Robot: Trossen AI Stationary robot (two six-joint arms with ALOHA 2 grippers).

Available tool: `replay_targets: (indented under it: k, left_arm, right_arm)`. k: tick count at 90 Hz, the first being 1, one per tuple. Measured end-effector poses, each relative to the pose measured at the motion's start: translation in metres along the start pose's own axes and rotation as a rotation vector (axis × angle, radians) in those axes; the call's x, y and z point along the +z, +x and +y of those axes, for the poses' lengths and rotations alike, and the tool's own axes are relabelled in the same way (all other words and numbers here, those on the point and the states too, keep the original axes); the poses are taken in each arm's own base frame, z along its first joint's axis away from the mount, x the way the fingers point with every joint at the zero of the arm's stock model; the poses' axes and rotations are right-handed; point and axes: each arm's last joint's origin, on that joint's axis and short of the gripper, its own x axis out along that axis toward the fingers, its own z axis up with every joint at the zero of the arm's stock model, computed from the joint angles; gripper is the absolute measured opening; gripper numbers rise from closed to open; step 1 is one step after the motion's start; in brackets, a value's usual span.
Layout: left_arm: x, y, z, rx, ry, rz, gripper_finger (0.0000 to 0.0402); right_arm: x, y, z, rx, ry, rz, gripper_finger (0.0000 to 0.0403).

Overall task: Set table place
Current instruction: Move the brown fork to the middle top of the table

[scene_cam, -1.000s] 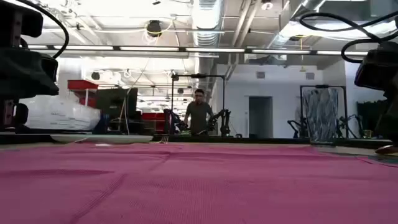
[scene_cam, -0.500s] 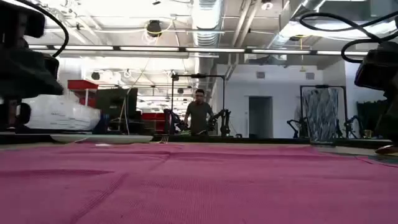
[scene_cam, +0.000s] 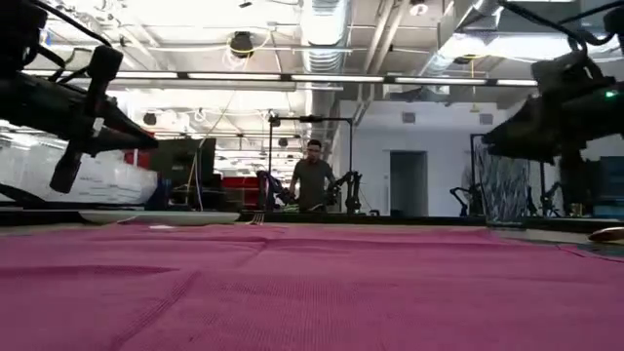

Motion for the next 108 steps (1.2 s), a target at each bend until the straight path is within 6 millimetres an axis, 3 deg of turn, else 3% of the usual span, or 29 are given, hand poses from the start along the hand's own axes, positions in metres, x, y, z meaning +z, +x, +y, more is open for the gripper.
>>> replay_targets:
  k: [24, 32, 54, 59, 70, 78, 89, 108]
  left_arm:
    - [0.006, 0.004, 0.002, 0.053, 0.236, -0.148, 0.0000]
    - [0.010, 0.007, 0.002, 0.074, 0.177, -0.246, 0.0000]
    - [0.011, 0.008, 0.002, 0.072, 0.113, -0.243, 0.0000]
    - [0.011, 0.008, -0.002, 0.050, 0.036, -0.248, 0.0000]
    - [0.014, 0.009, -0.013, -0.037, -0.305, -0.262, 0.0000]
    - [0.015, 0.009, -0.016, -0.059, -0.398, -0.260, 0.0000]
    - [0.014, 0.009, -0.015, -0.048, -0.343, -0.261, 0.0000]
    - [0.013, 0.009, -0.011, 0.004, -0.079, -0.261, 0.0000]
  right_arm:
    - [0.006, 0.009, -0.007, -0.110, 0.014, -0.060, 0.0114]
    - [0.008, 0.012, -0.007, -0.114, 0.038, -0.062, 0.0114]
    - [0.008, 0.014, -0.008, -0.111, 0.057, -0.046, 0.0114]
    - [0.008, 0.014, -0.009, -0.112, 0.056, -0.044, 0.0114]
    - [0.007, 0.014, -0.008, -0.099, 0.056, -0.030, 0.0114]
    - [0.006, 0.014, -0.008, -0.070, 0.081, 0.001, 0.0114]
    - [0.006, 0.014, -0.007, -0.052, 0.159, 0.016, 0.0114]
    - [0.006, 0.014, -0.007, -0.052, 0.235, 0.014, 0.0114]
